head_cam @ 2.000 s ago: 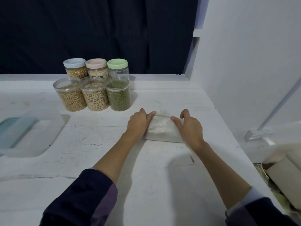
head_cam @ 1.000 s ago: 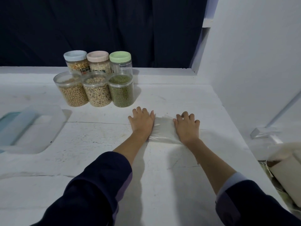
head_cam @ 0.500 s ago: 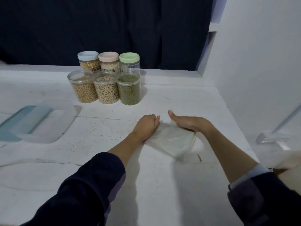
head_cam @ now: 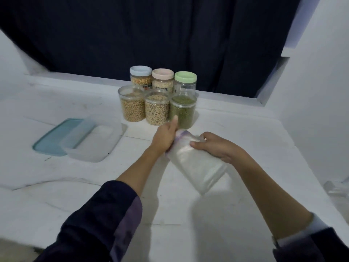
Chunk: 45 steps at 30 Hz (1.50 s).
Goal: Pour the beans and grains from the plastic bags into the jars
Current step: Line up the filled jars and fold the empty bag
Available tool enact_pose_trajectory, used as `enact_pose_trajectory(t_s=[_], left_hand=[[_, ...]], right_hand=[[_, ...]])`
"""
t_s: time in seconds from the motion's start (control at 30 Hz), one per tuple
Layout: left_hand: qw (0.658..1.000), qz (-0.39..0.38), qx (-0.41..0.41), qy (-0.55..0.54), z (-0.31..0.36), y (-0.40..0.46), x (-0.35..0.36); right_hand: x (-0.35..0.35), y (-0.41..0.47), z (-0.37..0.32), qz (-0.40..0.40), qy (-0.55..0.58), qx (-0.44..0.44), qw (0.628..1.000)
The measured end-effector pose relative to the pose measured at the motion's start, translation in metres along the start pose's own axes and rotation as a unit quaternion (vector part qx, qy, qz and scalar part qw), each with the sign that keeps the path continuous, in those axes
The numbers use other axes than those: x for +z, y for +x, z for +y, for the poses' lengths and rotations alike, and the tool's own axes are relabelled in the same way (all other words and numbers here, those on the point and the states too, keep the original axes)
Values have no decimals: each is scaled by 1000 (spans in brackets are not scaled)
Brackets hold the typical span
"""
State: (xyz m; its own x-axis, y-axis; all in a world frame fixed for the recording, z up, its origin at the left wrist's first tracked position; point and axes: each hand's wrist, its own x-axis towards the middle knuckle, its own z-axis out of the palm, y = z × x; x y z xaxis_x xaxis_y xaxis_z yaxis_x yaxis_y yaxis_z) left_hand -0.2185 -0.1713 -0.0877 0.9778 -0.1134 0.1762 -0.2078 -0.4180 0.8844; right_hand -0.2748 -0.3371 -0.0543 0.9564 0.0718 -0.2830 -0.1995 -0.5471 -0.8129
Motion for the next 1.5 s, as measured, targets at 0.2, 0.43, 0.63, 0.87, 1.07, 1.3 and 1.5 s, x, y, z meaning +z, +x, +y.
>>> enact_pose_trajectory(t_s=[0.2, 0.43, 0.63, 0.87, 1.07, 1.3, 1.5], left_hand=[[962, -69, -43, -261, -25, 20, -132], [976, 111, -8, -188, -61, 43, -237], [985, 98, -38, -140, -102, 54, -260], [999, 1, -16, 50, -135, 61, -255], [965, -55, 53, 252, -146, 65, -245], [968, -60, 34, 242, -138, 74, -251], [948, -91, -56, 301, -150, 84, -245]], right_hand=[[107, 43, -80, 103, 228, -112, 962], [232, 88, -160, 158, 306, -197, 918], [271, 109, -171, 229, 115, -127, 958], [274, 116, -159, 318, -191, -22, 928], [268, 117, -155, 291, -194, 2, 937], [265, 115, -156, 264, -178, 1, 948], [256, 117, -159, 172, -228, 53, 957]])
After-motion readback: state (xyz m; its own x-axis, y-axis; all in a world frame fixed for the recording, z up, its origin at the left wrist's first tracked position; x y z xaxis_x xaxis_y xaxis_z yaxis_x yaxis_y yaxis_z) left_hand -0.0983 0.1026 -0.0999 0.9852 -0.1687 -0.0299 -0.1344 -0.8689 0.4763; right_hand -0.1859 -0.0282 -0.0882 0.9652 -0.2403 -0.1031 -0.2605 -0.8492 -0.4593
